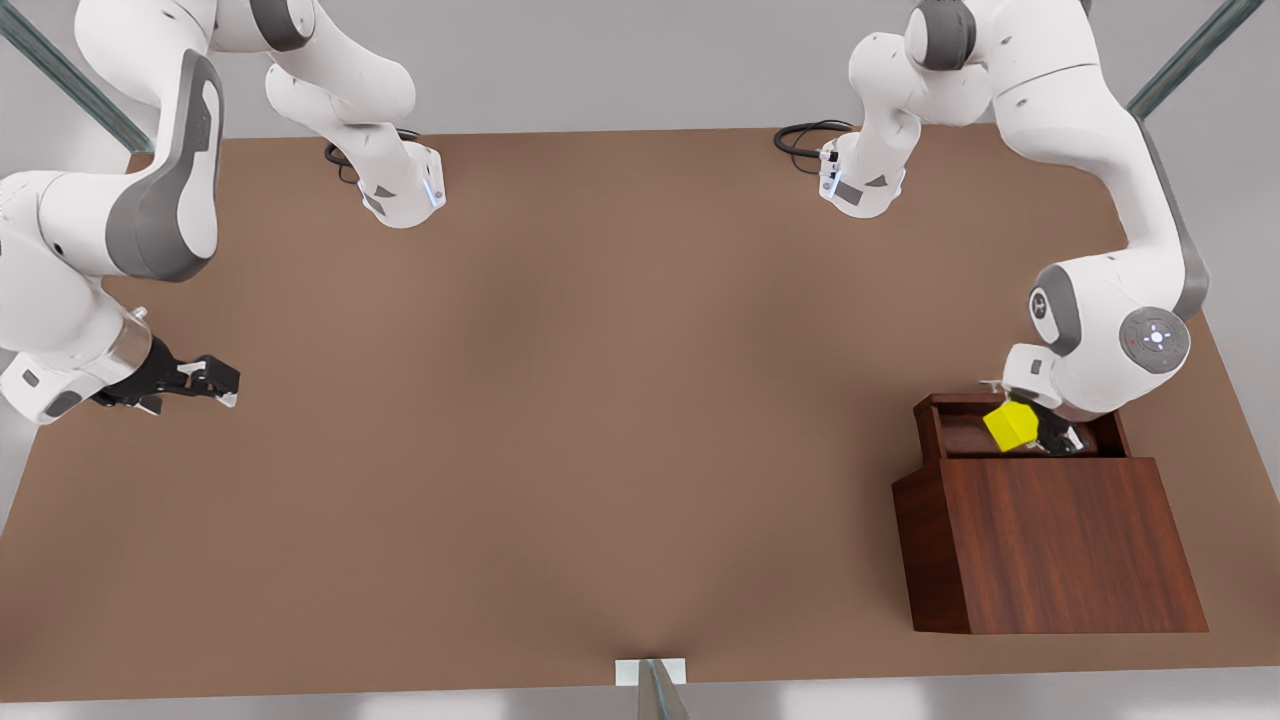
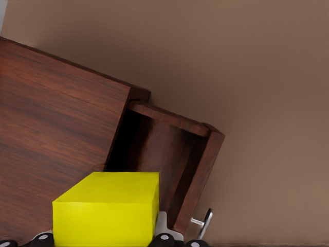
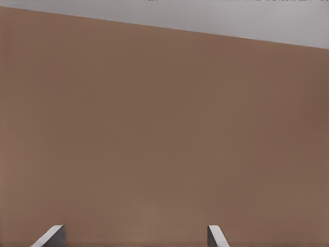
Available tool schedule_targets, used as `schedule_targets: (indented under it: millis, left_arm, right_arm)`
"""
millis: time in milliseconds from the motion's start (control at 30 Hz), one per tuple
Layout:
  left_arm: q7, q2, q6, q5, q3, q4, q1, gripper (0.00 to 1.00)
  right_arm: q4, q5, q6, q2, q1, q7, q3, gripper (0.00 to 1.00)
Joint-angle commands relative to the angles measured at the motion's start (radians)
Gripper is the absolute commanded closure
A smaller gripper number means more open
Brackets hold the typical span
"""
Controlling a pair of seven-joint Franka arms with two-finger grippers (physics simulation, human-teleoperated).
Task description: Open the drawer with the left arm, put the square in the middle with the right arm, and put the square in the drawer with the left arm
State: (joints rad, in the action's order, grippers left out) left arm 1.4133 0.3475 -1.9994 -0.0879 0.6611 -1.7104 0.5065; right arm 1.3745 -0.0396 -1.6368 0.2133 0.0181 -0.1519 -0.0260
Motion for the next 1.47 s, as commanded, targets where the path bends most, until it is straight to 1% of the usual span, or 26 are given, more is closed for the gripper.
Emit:
schedule_targets:
  millis: [0,267,600,633,667,867,900,933,967,1000,1067,1100,1133,1167,1200,1233,1267,1300,1333,1433]
  left_arm:
    - [0.01,0.001,-0.001,-0.029,0.0,0.0,-0.006,0.35]
    - [0.067,0.038,-0.001,-0.032,0.0,-0.015,-0.063,0.35]
    - [0.09,0.076,-0.016,-0.069,-0.002,-0.012,-0.066,0.34]
    - [0.09,0.077,-0.016,-0.069,-0.002,-0.011,-0.066,0.26]
    - [0.09,0.079,-0.016,-0.069,-0.002,-0.011,-0.066,0.0]
    - [0.082,0.079,-0.007,-0.079,-0.002,-0.009,-0.065,0.0]
    - [0.05,0.079,0.001,-0.081,-0.002,-0.009,-0.063,0.0]
    - [-0.112,0.065,0.06,-0.081,-0.002,0.002,-0.06,0.0]
    - [-0.331,0.054,0.123,-0.081,-0.002,0.051,-0.059,0.0]
    - [-0.565,0.033,0.157,-0.081,-0.009,0.068,-0.052,0.0]
    - [-0.841,0.025,0.266,-0.082,-0.015,0.175,-0.046,0.0]
    - [-0.951,0.034,0.346,-0.082,-0.02,0.267,-0.048,0.0]
    - [-1.043,0.025,0.353,-0.078,-0.077,0.308,-0.062,0.0]
    - [-1.189,0.002,0.353,-0.067,-0.221,0.337,-0.155,0.0]
    - [-1.287,-0.028,0.347,-0.009,-0.342,0.347,-0.229,0.0]
    - [-1.338,-0.071,0.346,0.08,-0.503,0.342,-0.328,0.0]
    - [-1.346,-0.1,0.349,0.129,-0.592,0.334,-0.385,0.0]
    - [-1.346,-0.119,0.353,0.163,-0.658,0.333,-0.427,0.0]
    - [-1.35,-0.16,0.341,0.18,-0.672,0.282,-0.427,0.0]
    - [-1.352,-0.173,0.343,0.186,-0.678,0.264,-0.433,0.0]
  right_arm:
    - [0.0,0.001,0.0,0.0,0.003,0.0,0.0,0.0]
    - [0.0,0.001,-0.012,0.001,0.005,0.0,0.0,0.0]
    - [0.0,0.001,-0.012,0.0,0.003,0.002,0.0,0.0]
    - [0.0,0.001,-0.012,0.0,0.002,0.002,0.0,0.0]
    - [0.0,0.001,-0.012,0.0,0.002,0.002,0.0,0.0]
    - [0.0,0.001,-0.012,-0.002,0.0,0.002,0.0,0.0]
    - [0.0,0.001,-0.012,-0.002,-0.001,0.002,0.0,0.0]
    - [0.0,0.001,-0.012,-0.002,0.0,0.002,0.0,0.0]
    - [0.0,0.001,-0.012,0.0,0.0,0.002,0.0,0.0]
    - [0.0,0.001,-0.012,-0.002,0.0,0.002,0.0,0.0]
    - [0.0,0.001,-0.012,0.0,0.0,0.002,0.0,0.0]
    - [0.0,0.001,-0.012,0.0,-0.001,0.002,0.0,0.0]
    - [0.0,0.001,-0.012,0.0,0.0,0.002,0.0,0.0]
    - [0.0,0.001,-0.012,0.0,0.0,0.002,0.0,0.0]
    - [0.0,0.001,-0.012,0.0,-0.001,0.002,0.0,0.0]
    - [0.0,0.001,-0.012,0.0,-0.001,0.002,0.0,0.0]
    - [0.0,0.001,-0.012,0.0,-0.001,0.002,0.0,0.0]
    - [0.0,0.001,-0.012,0.0,-0.001,0.002,0.0,0.0]
    - [0.0,0.001,-0.012,0.0,-0.001,0.002,0.0,0.0]
    - [0.0,0.001,-0.012,0.0,-0.001,0.002,0.0,0.0]
